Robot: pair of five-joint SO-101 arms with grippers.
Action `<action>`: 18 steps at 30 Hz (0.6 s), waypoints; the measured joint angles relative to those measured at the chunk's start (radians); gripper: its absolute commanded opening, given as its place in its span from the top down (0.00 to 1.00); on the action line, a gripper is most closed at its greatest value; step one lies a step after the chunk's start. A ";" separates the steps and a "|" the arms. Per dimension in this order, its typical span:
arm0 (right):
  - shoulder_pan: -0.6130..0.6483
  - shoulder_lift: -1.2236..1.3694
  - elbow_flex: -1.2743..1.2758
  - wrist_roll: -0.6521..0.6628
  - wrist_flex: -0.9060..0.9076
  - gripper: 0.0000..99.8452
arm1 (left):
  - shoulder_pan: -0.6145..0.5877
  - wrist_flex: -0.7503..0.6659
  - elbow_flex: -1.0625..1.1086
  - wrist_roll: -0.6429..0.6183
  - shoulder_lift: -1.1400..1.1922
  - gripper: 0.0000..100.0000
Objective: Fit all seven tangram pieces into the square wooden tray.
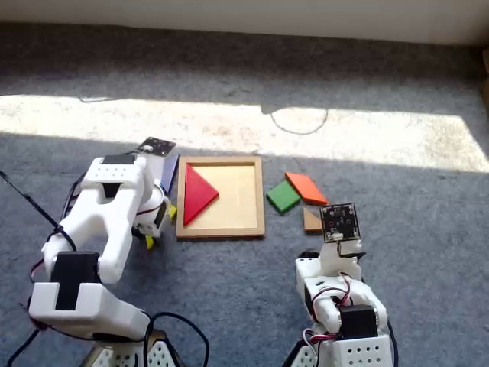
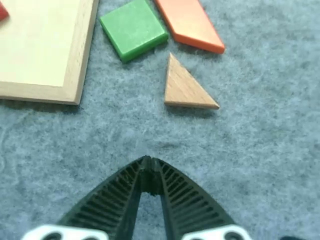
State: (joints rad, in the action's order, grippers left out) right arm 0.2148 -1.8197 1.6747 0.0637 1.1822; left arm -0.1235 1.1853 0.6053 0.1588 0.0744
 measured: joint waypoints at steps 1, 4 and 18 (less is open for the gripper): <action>0.000 0.000 0.000 0.000 0.000 0.99 | 0.011 0.000 0.000 0.023 0.000 0.97; 0.000 0.000 0.000 0.000 0.000 0.99 | 0.029 -0.002 0.000 0.080 0.000 0.99; 0.000 0.000 0.000 0.000 0.000 0.99 | 0.025 0.038 0.000 0.091 -0.149 0.94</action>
State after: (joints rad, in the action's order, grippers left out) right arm 0.2148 -1.8197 1.6747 0.0637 1.1822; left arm -0.0990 1.2236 0.6053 0.2493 -0.0744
